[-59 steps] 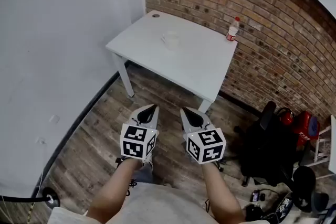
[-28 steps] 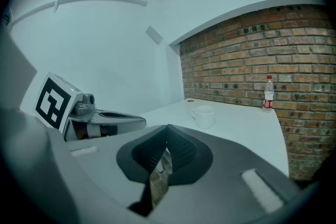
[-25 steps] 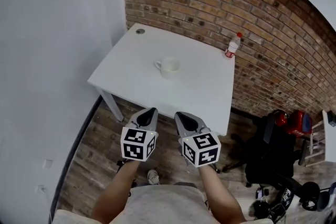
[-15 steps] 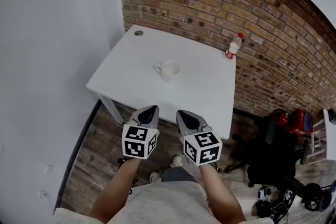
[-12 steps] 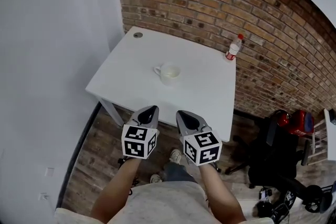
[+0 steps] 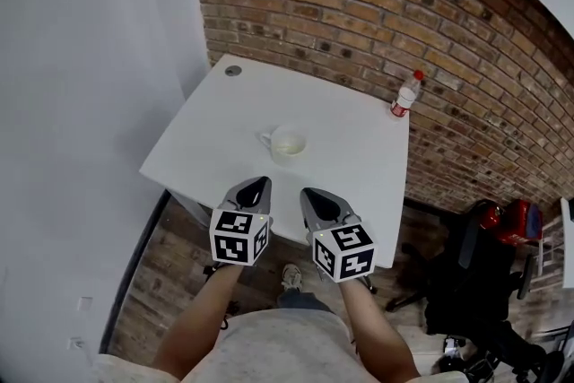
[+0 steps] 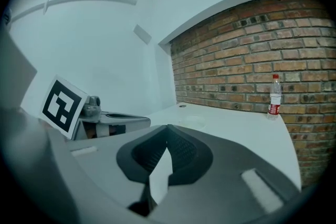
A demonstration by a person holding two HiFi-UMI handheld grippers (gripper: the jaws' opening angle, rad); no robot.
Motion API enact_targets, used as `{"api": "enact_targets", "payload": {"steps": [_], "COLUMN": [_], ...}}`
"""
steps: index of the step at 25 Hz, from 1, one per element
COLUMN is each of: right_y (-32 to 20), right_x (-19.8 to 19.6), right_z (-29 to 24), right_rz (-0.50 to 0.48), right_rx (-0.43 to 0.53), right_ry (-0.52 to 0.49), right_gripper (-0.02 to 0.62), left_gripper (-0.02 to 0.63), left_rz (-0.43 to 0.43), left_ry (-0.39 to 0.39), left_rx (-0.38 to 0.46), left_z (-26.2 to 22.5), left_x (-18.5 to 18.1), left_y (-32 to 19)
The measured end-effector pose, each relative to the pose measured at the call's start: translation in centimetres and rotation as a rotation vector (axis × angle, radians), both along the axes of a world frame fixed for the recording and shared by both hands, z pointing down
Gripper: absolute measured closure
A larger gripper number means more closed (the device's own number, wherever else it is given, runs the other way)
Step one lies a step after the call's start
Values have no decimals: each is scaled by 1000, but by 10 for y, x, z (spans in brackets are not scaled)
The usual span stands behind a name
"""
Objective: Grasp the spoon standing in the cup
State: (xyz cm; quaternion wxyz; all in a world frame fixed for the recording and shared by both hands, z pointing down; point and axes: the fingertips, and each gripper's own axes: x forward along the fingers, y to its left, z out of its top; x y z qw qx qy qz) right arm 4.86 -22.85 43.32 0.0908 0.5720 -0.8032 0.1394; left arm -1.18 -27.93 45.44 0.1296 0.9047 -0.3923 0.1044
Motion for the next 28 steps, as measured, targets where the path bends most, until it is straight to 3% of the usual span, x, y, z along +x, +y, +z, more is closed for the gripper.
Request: {"api": "enact_targets", "payload": {"steps": [17, 28], "right_y": [-84, -107], "right_x": [44, 60], "right_z": [25, 42], "right_rz": [-53, -88], "right_rx": [-68, -106], "right_ry": [-14, -20], "right_gripper": [588, 589], "left_gripper": [555, 523], "left_rz": [-101, -167], "left_ry": [-24, 11], "left_rx": [-103, -156], "left_z": [41, 56], "left_x": [33, 41], "left_y": [-93, -118]}}
